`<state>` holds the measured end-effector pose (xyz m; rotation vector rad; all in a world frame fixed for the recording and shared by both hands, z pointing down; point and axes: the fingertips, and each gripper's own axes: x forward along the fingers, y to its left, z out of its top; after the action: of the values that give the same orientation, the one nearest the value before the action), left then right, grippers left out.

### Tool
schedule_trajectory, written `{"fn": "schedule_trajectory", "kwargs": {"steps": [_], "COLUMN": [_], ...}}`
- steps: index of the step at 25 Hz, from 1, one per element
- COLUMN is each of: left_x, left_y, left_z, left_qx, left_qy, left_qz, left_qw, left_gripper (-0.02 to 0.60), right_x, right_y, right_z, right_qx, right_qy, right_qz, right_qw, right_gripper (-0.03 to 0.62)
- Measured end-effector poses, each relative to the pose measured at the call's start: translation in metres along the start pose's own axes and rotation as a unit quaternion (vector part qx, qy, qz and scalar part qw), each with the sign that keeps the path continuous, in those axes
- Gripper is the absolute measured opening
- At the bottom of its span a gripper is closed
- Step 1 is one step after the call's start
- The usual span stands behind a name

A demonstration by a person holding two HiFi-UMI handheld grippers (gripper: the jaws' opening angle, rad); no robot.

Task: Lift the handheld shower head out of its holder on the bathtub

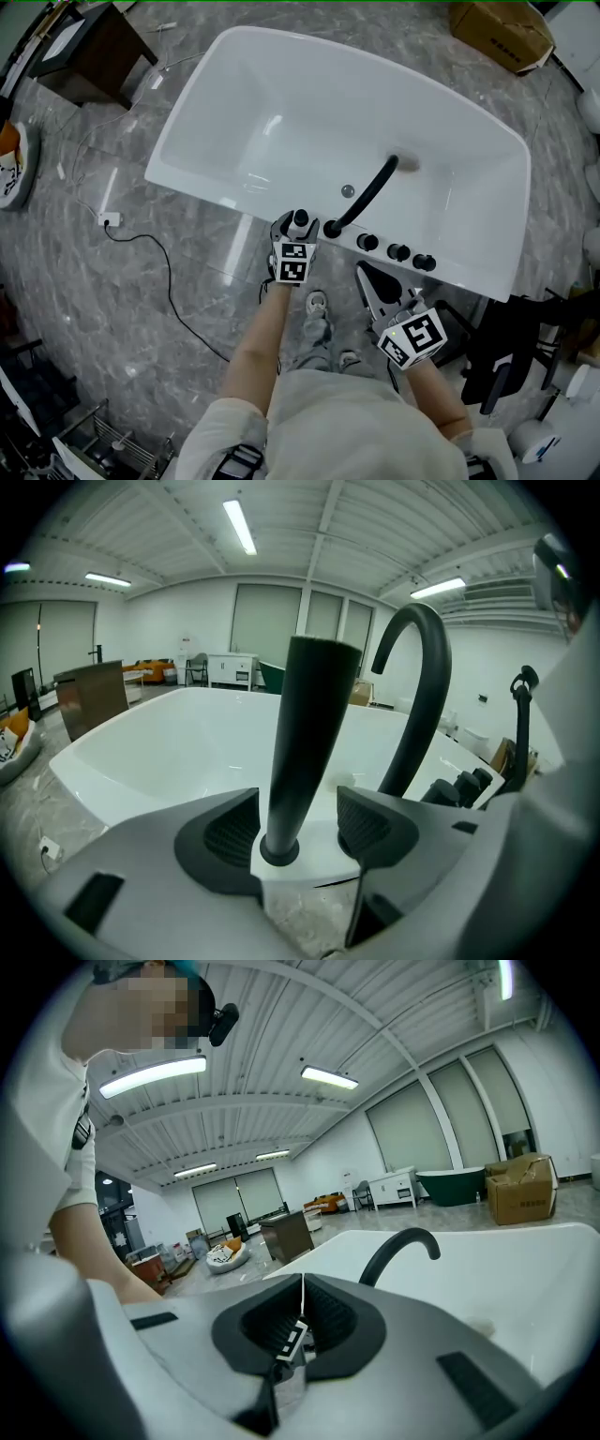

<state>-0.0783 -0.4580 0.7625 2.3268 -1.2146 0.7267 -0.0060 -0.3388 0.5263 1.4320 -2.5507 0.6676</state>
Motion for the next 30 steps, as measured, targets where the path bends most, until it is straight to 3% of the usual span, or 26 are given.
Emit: {"fn": "schedule_trajectory", "kwargs": {"steps": [4,15,30], "left_x": [0.006,-0.006,-0.060], "left_y": [0.007,0.002,-0.018], "left_z": [0.003,0.003,0.026], "left_qx": [0.016,0.029,0.018], "left_qy": [0.001,0.009,-0.034], "left_qz": [0.020,0.032,0.072], "left_qw": [0.9997,0.9990,0.9966], "left_gripper": [0.150,0.143,0.143], "right_x": [0.000,-0.008,-0.057], "right_y": [-0.006,0.005,0.018], "right_z": [-0.003,0.002,0.015], "right_qx": [0.005,0.000,-0.017], "right_qy": [0.003,-0.004,-0.033], "right_qz": [-0.007,0.001,0.009], "right_qw": [1.000,1.000,0.999], "right_gripper": [0.020,0.021,0.020]}}
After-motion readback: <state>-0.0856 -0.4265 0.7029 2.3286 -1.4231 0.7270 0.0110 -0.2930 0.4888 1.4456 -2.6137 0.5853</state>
